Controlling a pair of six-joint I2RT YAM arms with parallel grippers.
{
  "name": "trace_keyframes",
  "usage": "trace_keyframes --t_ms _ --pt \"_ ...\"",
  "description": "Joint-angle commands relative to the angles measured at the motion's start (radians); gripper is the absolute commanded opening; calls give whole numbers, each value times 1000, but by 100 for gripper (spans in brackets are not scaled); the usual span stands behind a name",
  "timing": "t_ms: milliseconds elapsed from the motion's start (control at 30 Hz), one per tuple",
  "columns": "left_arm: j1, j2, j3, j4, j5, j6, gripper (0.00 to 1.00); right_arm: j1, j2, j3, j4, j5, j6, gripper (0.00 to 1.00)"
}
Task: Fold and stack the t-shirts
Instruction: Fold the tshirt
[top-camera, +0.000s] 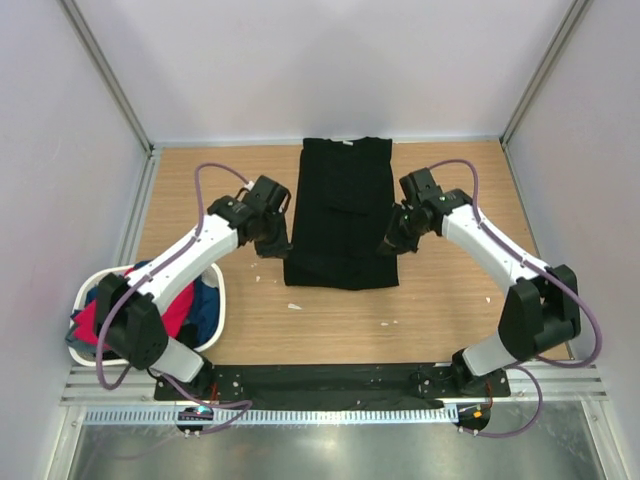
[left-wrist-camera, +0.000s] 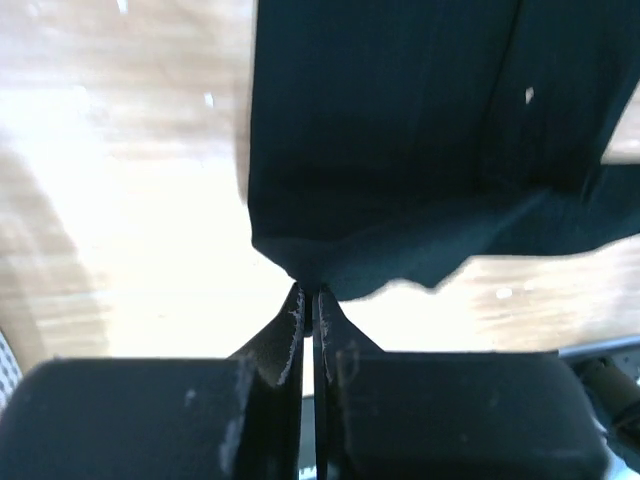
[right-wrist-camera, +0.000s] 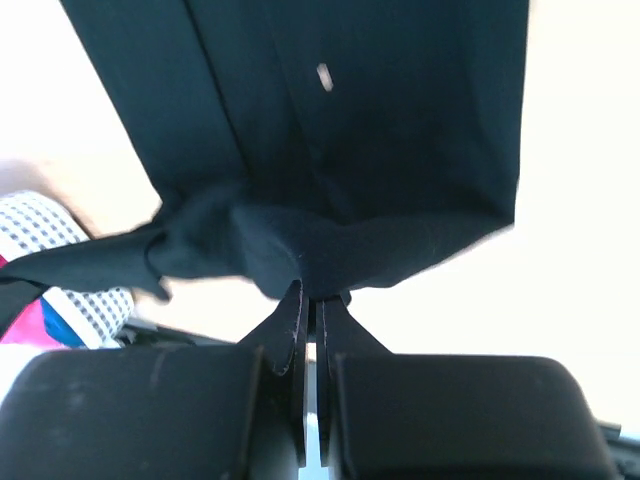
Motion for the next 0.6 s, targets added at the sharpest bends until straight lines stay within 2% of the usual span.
trace_keyframes --t_ms 0,267,567 --pt "40 56 89 50 -10 106 0 -31 71 105 -13 -23 -107 1" --pt "108 277 287 110 13 168 0 -129 244 240 -11 -43 -166 1" --pt "131 489 467 104 71 201 0 -164 402 364 0 -42 -241 1"
